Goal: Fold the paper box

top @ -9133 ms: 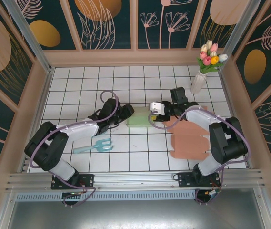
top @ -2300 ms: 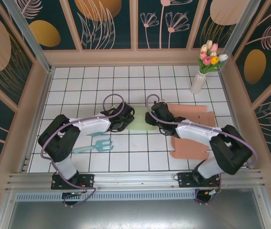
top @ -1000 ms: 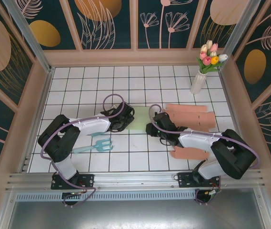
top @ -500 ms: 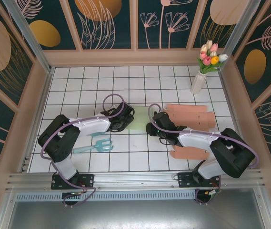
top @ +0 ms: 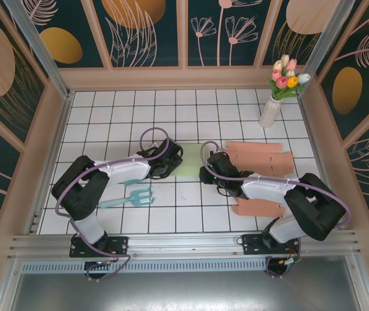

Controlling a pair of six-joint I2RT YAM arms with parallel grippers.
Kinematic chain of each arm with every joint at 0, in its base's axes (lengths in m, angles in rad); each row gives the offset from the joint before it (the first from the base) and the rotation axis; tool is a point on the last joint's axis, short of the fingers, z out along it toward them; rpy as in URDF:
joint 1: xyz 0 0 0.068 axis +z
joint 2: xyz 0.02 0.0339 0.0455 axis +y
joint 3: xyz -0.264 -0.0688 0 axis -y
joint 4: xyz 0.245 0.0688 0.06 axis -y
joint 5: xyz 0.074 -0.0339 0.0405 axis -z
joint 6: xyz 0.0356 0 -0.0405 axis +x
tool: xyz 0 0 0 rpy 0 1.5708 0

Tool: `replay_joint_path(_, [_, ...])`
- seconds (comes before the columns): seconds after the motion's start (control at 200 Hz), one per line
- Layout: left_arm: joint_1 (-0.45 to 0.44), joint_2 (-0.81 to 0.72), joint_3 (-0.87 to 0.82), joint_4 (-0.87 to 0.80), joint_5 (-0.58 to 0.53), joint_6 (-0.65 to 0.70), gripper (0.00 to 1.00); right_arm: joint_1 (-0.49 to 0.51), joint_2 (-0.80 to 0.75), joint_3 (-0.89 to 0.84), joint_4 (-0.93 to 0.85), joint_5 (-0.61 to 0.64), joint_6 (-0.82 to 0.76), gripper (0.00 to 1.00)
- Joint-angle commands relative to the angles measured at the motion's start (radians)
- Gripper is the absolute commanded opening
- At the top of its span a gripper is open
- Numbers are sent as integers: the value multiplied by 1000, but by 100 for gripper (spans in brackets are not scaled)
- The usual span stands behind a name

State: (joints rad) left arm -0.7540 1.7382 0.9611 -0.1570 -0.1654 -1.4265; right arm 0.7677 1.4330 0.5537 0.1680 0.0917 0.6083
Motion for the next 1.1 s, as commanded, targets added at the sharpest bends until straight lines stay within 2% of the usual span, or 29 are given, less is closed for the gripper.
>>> replay_joint_path(0.0, [-2, 39, -21, -84, -1, -1, 54, 8, 20, -15, 54, 31, -17, 26])
replay_joint_path(0.741, [-3, 53, -19, -77, 7, -4, 53, 11, 88, -54, 138, 69, -12, 25])
replay_joint_path(1.091, [-3, 47, -1, -84, 36, -2, 54, 24, 58, -46, 140, 51, 1, 24])
